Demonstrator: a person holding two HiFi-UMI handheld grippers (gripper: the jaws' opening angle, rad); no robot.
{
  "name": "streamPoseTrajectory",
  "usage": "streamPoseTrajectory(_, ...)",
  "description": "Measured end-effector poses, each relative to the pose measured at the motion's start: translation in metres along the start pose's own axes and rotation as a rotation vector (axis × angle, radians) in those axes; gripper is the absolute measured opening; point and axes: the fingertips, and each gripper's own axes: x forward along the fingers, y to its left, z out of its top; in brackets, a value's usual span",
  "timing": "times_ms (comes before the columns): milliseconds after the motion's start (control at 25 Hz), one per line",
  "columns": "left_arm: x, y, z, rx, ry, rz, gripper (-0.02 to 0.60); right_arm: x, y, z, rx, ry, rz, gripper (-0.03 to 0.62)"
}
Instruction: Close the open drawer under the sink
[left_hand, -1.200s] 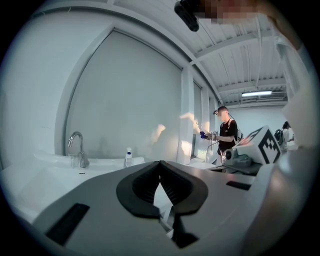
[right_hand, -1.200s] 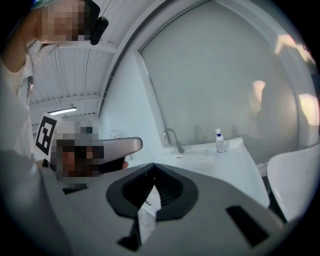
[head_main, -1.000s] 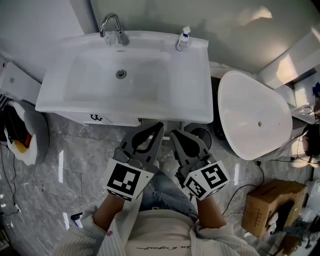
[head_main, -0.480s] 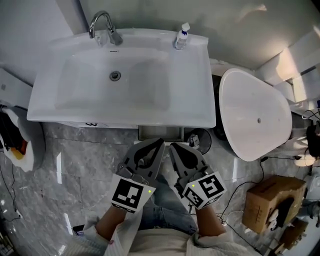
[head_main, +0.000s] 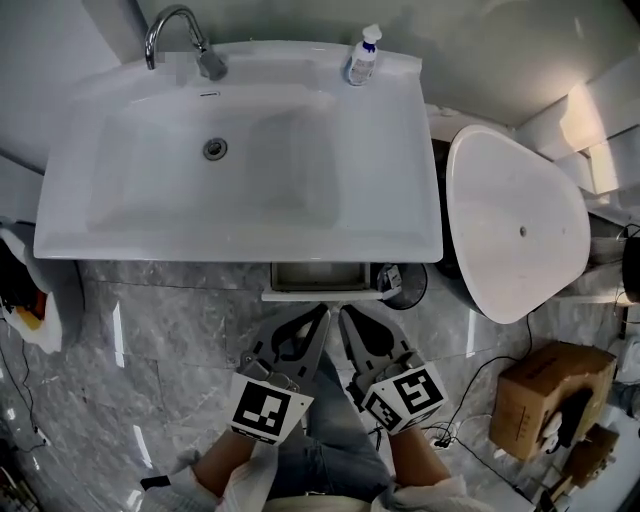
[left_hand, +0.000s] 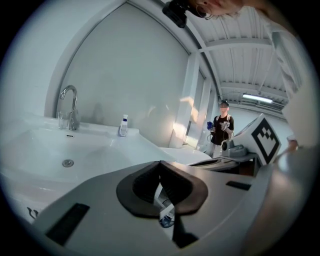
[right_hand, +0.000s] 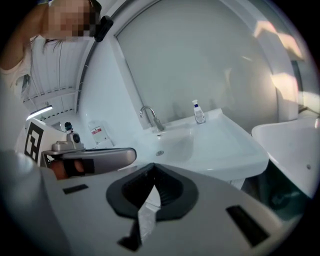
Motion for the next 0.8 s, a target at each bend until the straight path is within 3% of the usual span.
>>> streamPoseTrajectory(480,0.010,0.026,-0.080,0.002,0.053,0.047,0.015,0.017,-0.039,-0.076,-0.004,0.038,-0.092,0.011)
streamPoseTrajectory(800,0.022,0.034,-0.140,-0.029,0.084,0.048,0.015,0.030,-0.064,-0.136,0.061,0.074,-0.139,0.011)
